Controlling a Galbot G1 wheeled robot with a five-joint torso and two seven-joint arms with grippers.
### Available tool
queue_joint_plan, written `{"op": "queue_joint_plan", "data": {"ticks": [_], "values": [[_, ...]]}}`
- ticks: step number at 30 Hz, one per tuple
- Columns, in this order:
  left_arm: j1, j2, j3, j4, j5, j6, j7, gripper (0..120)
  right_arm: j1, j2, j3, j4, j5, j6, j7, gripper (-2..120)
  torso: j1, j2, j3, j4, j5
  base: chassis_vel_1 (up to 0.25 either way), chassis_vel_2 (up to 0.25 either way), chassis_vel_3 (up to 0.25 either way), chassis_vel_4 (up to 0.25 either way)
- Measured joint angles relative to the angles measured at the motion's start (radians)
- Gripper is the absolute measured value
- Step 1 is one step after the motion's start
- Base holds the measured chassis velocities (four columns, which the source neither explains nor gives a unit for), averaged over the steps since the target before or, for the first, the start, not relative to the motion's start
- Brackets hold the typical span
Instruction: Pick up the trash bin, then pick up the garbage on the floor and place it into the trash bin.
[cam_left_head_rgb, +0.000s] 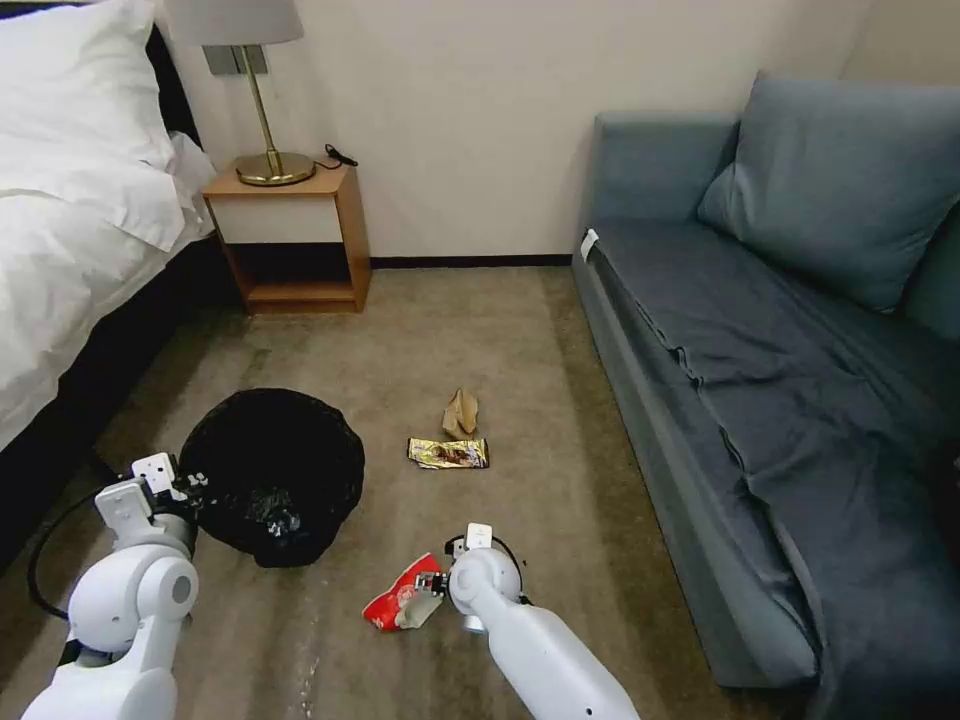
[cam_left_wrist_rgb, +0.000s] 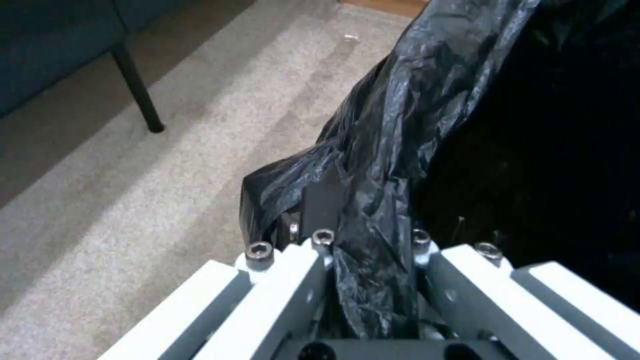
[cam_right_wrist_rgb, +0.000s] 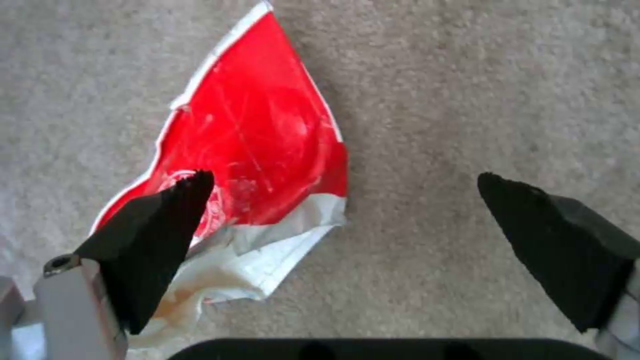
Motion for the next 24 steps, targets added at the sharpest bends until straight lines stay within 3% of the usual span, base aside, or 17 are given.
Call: {"op": "queue_joint_plan", "data": {"ticks": [8,13,24], "values": [[-0.005,-0.007,0.002,0.008,0.006,-0.004,0.001,1,-0.02,0.0,0.022,0.021,-0.009,0.024,-0.055,100,0.0,0.0,0.0,0.0,0.0,0.0,0.0,0.0,0.0],[-0.007,-0.013,0.006,0.01,0.011,-0.006,0.002,1,-0.039,-0.001,0.034,0.027,-0.017,0.052,-0.105,76,0.0,0.0,0.0,0.0,-0.0001,0.0,0.0,0.0,0.0],[-0.01,-0.012,0.006,0.01,0.012,-0.006,0.002,1,-0.063,-0.001,0.037,0.032,-0.035,0.071,-0.147,39,0.0,0.0,0.0,0.0,-0.0001,0.0,0.0,0.0,0.0]]}}
